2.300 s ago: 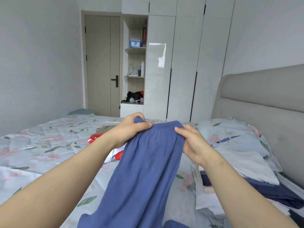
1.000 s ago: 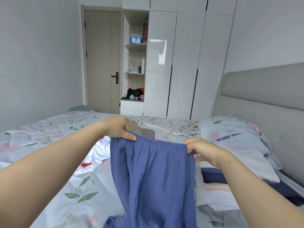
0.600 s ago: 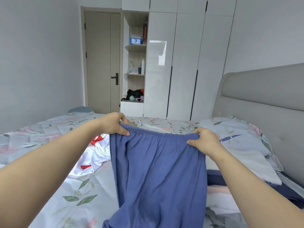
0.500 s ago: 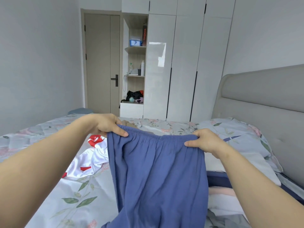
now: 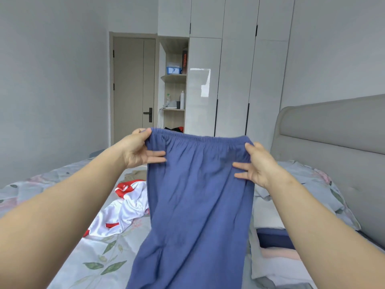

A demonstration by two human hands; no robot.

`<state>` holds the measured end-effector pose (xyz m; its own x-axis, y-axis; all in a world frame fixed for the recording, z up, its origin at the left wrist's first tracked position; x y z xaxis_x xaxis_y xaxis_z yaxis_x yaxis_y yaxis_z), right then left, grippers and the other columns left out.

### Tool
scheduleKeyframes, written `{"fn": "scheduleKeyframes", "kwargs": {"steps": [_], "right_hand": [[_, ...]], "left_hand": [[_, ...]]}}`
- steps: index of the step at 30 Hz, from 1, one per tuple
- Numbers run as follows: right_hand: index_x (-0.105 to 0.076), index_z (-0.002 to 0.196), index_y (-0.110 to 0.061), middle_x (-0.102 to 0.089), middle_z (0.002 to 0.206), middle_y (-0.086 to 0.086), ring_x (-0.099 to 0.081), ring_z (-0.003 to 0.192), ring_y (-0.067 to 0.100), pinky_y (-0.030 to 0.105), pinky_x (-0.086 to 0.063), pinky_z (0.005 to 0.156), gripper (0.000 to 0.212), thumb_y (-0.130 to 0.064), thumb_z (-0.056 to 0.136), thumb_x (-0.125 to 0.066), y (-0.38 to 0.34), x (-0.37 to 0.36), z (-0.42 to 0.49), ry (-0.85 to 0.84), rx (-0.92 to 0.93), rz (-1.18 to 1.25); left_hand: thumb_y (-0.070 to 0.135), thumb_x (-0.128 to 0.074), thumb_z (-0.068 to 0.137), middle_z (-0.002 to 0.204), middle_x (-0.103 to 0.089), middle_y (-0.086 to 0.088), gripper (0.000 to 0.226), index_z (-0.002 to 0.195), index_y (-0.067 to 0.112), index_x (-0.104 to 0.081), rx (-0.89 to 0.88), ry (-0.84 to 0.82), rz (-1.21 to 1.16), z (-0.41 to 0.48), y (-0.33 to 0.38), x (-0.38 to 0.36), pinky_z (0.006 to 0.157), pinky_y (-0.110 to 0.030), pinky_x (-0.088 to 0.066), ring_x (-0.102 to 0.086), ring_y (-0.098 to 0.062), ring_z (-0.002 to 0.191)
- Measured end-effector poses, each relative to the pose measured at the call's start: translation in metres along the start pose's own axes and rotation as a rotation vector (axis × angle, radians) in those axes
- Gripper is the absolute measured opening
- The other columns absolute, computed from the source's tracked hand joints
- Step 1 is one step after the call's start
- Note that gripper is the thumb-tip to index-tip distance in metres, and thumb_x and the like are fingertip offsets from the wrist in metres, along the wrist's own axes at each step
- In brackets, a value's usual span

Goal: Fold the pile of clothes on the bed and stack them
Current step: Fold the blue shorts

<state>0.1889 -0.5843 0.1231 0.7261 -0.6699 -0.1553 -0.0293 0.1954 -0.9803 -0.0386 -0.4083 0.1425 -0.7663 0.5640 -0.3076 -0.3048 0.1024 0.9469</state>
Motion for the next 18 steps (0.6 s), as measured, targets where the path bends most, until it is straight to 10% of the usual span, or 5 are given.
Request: {"fn": "scheduleKeyframes", "kwargs": {"steps": [5, 6, 10, 14, 18], "right_hand": [[-0.042, 0.081, -0.025, -0.046, 0.093, -0.008, -0.036, 0.127, 0.027, 0.036, -0.035, 0.089, 0.021, -0.030, 0.100, -0.036, -0.087, -0.029, -0.014, 0.077, 0.427, -0.055], [-0.042, 0.079, -0.025, -0.045, 0.087, -0.009, -0.032, 0.083, 0.005, 0.031, -0.033, 0.080, 0.021, -0.028, 0.100, -0.037, -0.104, -0.032, -0.018, 0.094, 0.517, -0.063], [-0.042, 0.077, -0.027, -0.040, 0.075, -0.012, -0.035, 0.073, 0.007, 0.024, -0.029, 0.070, 0.023, -0.024, 0.100, -0.038, -0.157, -0.034, -0.035, 0.169, 0.764, -0.018], [-0.044, 0.081, -0.025, -0.051, 0.082, -0.009, -0.052, 0.076, 0.013, 0.025, -0.043, 0.074, 0.023, -0.023, 0.101, -0.034, -0.164, -0.036, -0.036, 0.112, 0.675, 0.009], [-0.043, 0.082, -0.023, -0.051, 0.074, 0.000, -0.051, 0.036, 0.006, 0.017, -0.041, 0.037, 0.022, -0.021, 0.101, -0.032, -0.141, -0.023, -0.035, 0.129, 0.531, -0.008]], "left_hand": [[0.033, -0.038, 0.102, 0.123, -0.042, 0.003, 0.013, 0.091, 0.029, -0.041, -0.412, 0.092, -0.113, -0.025, 0.074, -0.017, 0.095, -0.056, -0.044, -0.052, -0.034, 0.120], [0.032, -0.038, 0.102, 0.121, -0.045, 0.004, 0.012, 0.091, 0.029, -0.041, -0.484, 0.102, -0.120, -0.032, 0.089, -0.018, 0.097, -0.053, -0.043, -0.053, -0.030, 0.120], [0.029, -0.043, 0.101, 0.107, -0.056, 0.010, 0.008, 0.093, 0.030, -0.043, -0.742, 0.102, -0.161, -0.058, 0.140, -0.023, 0.091, -0.040, -0.046, -0.060, -0.018, 0.111], [0.024, -0.049, 0.098, 0.105, -0.058, 0.005, 0.007, 0.094, 0.027, -0.044, -0.779, 0.066, 0.050, -0.064, 0.150, -0.027, 0.082, -0.031, -0.053, -0.061, -0.016, 0.104], [0.019, -0.055, 0.096, 0.088, -0.059, 0.002, 0.013, 0.086, 0.023, -0.047, -0.739, 0.168, 0.219, -0.057, 0.132, -0.012, 0.071, -0.022, -0.052, -0.061, -0.014, 0.080]]}}
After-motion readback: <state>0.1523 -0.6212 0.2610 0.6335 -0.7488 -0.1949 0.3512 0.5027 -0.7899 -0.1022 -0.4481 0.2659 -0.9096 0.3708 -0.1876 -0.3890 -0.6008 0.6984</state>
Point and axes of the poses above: each hand's wrist, its own z-axis towards the middle knuckle, its own x-axis out of the back of the hand, y = z × x, the point moved 7 cm from there along z, towards the middle knuckle
